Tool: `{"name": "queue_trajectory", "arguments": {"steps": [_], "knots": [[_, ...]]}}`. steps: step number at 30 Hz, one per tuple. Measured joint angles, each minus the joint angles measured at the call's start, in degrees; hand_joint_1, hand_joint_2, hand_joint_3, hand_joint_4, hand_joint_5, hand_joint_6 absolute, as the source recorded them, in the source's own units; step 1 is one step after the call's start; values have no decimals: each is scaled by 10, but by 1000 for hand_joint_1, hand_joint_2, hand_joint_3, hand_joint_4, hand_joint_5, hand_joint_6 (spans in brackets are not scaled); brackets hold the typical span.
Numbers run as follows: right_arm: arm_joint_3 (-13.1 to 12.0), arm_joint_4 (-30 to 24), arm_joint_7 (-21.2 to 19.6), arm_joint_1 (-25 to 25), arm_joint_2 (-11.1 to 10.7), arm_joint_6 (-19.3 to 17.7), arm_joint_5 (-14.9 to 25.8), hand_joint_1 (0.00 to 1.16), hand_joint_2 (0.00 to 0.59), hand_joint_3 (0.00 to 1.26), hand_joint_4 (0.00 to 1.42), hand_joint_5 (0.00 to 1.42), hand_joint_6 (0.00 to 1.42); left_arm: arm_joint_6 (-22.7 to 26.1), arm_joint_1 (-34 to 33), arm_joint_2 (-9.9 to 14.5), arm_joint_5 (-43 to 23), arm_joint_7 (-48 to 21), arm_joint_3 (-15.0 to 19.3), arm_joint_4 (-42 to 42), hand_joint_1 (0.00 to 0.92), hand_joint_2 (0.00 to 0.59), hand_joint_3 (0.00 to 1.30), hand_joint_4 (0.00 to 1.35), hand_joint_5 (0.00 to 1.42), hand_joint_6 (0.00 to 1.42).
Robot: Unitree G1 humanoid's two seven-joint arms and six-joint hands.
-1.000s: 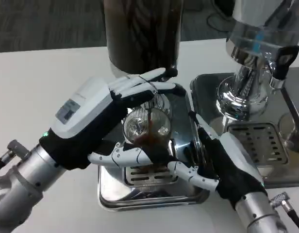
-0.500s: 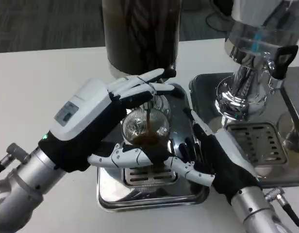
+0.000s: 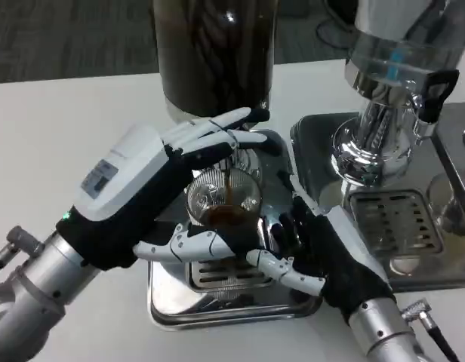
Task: Grasp the cup under the faucet to collect the drink, then remove the cup.
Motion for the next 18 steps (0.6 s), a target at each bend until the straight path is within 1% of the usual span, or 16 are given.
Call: {"name": "queue_trajectory", "arguments": {"steps": [10, 13, 14, 16, 18], "knots": [[-1, 2, -4, -5, 2, -4, 0, 488, 180, 0, 0, 0, 70, 5, 7, 1, 15, 13, 4, -10, 0, 148, 376, 153, 307, 239], [-1, 2, -5, -5, 2, -5, 0, 487, 180, 0, 0, 0, 74, 5, 13, 1, 16, 23, 8, -11, 0, 149, 341, 109, 271, 202], [-1, 2, -6, -5, 2, -5, -1, 487, 180, 0, 0, 0, 75, 5, 14, 1, 16, 25, 11, -11, 0, 149, 313, 74, 243, 179], [-1, 2, -7, -5, 2, -6, -1, 487, 180, 0, 0, 0, 77, 5, 21, 0, 19, 35, 18, -11, 0, 149, 284, 40, 207, 129], [-1, 2, -7, -5, 1, -7, -1, 487, 180, 0, 0, 0, 78, 12, 29, 0, 22, 46, 28, -10, 0, 150, 277, 19, 195, 109]]}}
